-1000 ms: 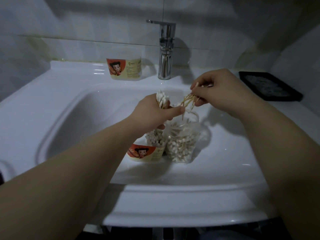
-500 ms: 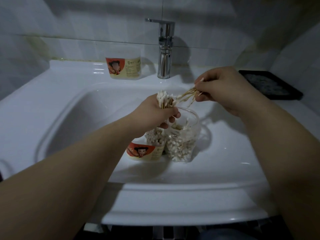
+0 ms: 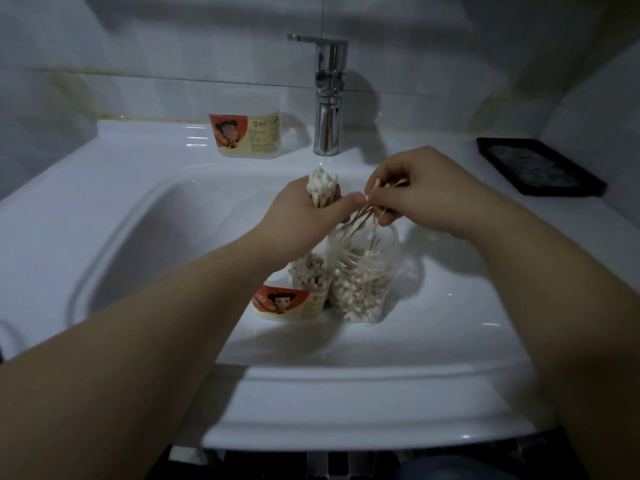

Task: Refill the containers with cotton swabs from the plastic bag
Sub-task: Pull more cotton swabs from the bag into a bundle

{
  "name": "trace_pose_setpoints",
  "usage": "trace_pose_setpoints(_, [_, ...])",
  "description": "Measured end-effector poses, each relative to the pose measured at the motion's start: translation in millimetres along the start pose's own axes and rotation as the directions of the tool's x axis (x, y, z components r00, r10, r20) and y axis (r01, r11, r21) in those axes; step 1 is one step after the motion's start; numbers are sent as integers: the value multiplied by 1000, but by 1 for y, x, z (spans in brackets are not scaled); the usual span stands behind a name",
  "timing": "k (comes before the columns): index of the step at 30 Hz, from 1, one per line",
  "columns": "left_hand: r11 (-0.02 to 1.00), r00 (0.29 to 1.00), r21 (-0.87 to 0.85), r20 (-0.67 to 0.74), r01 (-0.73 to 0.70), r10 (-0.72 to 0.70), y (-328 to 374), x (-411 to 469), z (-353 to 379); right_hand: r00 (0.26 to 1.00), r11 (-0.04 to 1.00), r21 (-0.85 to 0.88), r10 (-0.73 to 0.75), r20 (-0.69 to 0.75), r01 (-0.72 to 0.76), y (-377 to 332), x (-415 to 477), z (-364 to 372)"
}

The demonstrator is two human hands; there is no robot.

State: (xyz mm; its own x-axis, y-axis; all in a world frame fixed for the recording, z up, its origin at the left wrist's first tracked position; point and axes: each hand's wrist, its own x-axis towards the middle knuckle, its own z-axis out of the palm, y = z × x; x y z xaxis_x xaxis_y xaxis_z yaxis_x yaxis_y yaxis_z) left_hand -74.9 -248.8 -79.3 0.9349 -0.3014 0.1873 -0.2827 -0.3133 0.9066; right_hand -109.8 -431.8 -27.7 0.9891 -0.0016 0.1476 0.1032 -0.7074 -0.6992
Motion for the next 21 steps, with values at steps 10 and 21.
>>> trace_pose_setpoints(10, [995,996,90,75,36,-43,-3,1,0,991,990,45,131,20,-132,4,2,-2])
trace_pose_setpoints(21, [996,988,47,137,72,-77,-4,-1,1,994,995,-30,97,-52,-99,1,1,-3])
